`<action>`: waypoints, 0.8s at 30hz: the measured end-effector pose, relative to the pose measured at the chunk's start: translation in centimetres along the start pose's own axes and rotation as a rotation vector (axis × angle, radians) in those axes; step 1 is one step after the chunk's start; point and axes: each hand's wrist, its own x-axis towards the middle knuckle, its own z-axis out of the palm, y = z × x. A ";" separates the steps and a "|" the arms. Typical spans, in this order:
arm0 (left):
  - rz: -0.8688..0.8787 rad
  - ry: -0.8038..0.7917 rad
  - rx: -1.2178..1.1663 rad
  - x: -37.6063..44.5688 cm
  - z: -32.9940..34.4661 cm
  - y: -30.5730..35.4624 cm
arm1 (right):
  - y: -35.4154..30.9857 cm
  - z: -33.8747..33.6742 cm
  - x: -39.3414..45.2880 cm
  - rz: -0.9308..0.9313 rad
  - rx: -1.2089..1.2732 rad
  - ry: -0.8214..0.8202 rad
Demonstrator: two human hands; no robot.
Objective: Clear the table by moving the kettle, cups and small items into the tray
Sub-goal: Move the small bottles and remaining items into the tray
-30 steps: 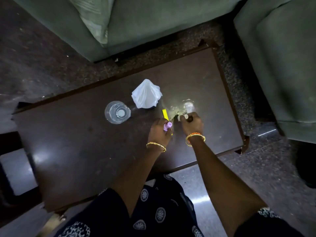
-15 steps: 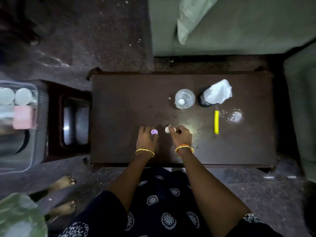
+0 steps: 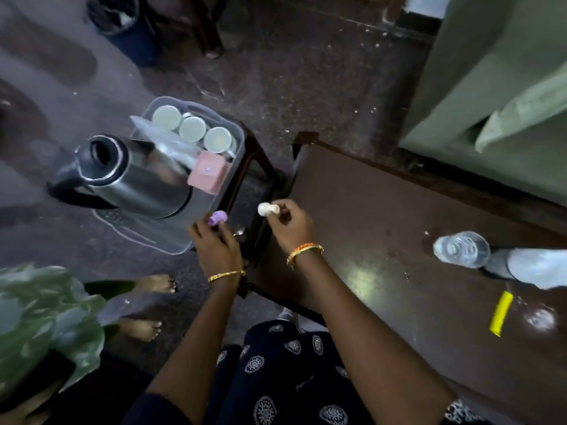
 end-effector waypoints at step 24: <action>-0.527 -0.264 0.082 11.5 1.3 -7.4 | -5.1 16.2 8.4 -0.464 -1.168 -0.266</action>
